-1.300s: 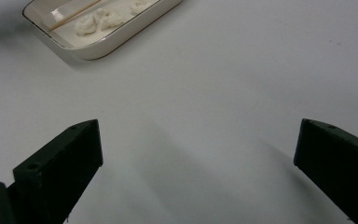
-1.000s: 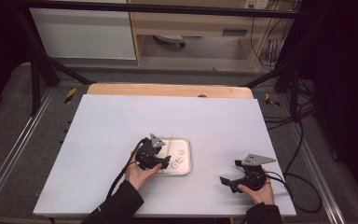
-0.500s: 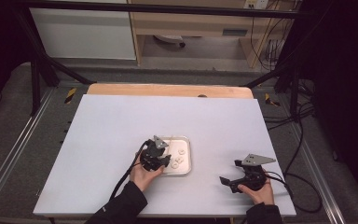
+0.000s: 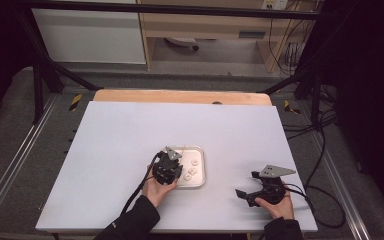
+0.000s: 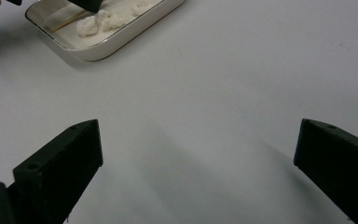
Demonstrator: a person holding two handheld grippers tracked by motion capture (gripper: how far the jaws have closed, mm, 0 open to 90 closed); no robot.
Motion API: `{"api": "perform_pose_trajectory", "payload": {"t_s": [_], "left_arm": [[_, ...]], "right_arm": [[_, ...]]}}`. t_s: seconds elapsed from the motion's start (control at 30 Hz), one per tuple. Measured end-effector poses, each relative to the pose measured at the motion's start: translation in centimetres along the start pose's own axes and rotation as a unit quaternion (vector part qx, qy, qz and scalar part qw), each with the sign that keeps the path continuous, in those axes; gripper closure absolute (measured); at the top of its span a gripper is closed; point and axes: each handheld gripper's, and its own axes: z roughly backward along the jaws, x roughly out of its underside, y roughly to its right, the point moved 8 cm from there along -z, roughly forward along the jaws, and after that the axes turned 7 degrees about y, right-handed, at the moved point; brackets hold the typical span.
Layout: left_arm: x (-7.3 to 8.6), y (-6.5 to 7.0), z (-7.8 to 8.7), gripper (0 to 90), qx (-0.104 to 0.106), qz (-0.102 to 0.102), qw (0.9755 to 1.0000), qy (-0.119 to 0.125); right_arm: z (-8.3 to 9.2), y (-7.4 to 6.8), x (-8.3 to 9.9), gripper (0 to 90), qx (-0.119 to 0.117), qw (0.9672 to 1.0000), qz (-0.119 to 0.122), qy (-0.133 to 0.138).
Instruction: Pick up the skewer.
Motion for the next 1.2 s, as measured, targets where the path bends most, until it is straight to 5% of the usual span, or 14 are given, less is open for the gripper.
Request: {"api": "perform_pose_trajectory", "payload": {"t_s": [0.6, 1.2], "left_arm": [[0.2, -0.6, 0.3, 88.4, -0.017, 0.029, 0.9994, 0.011], [-0.4, -0.8, 2.4, 88.5, 0.007, -0.009, 0.9994, 0.034]], "right_arm": [[0.0, 0.0, 0.0, 1.6, 0.0, 1.0, 0.0, 0.0], [0.0, 0.0, 0.0, 1.6, 0.002, 1.0, 0.003, 0.0]]}}
